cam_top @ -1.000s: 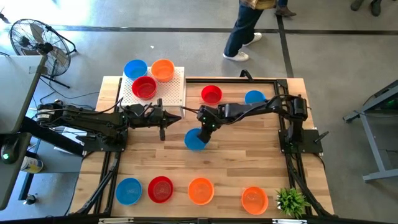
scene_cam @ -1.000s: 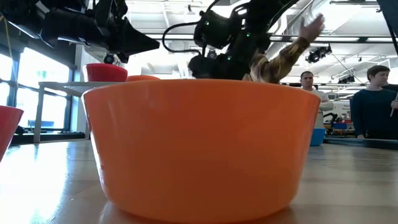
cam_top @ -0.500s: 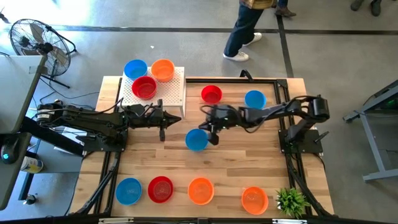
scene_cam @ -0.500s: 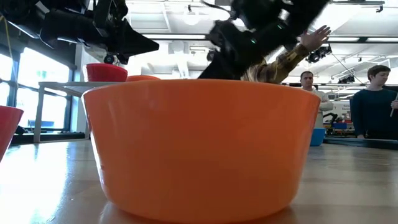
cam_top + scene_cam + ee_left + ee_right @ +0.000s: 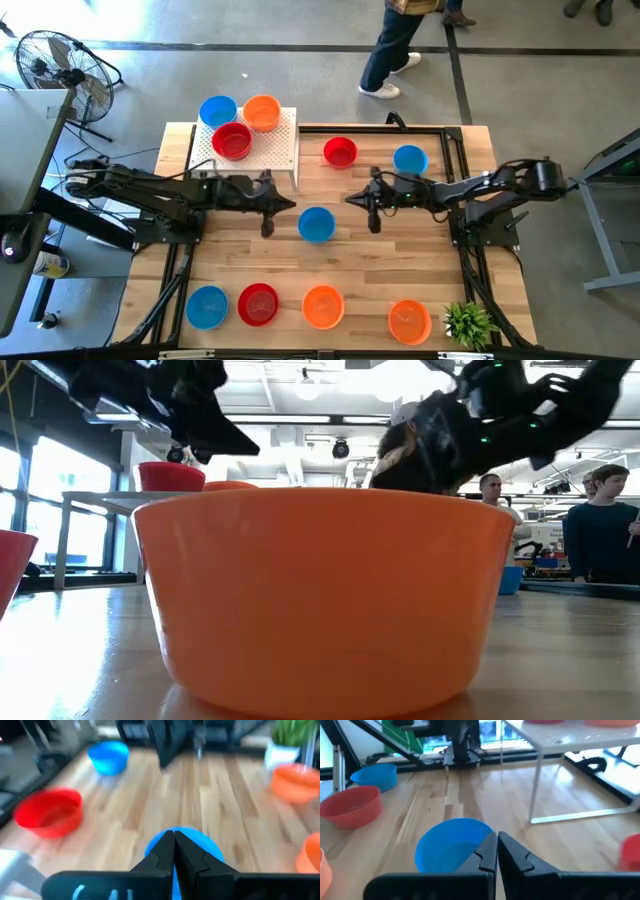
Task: Pick & Place Mini bowls
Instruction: Stack the blue bowl on top of the blue bowl on the shelf
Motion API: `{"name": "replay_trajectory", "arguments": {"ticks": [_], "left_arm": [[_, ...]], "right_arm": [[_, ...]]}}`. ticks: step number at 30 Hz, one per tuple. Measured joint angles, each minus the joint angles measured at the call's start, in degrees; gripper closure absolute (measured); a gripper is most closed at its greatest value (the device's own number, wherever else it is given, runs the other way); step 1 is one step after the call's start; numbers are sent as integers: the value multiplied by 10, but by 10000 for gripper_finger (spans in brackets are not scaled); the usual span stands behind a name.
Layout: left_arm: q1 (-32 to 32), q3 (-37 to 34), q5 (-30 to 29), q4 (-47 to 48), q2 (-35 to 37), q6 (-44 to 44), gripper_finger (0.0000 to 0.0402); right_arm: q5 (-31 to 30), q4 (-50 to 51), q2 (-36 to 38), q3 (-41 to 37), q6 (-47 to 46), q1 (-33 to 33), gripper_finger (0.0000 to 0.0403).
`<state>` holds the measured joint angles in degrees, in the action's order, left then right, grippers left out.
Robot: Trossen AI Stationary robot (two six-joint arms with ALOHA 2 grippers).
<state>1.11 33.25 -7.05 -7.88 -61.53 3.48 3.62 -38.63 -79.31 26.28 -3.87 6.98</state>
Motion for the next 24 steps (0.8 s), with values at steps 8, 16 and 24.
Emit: {"name": "replay_trajectory", "arguments": {"ticks": [8,16,24], "left_arm": [[45,137,-2,200,-128,33,400],[79,254,0,307,-242,33,321],[103,300,5,344,-320,40,259]], "right_arm": [[-18,-3,83,-62,16,2,402],[-19,-28,101,-100,20,1,402],[-17,-28,101,-104,39,1,402]]}}
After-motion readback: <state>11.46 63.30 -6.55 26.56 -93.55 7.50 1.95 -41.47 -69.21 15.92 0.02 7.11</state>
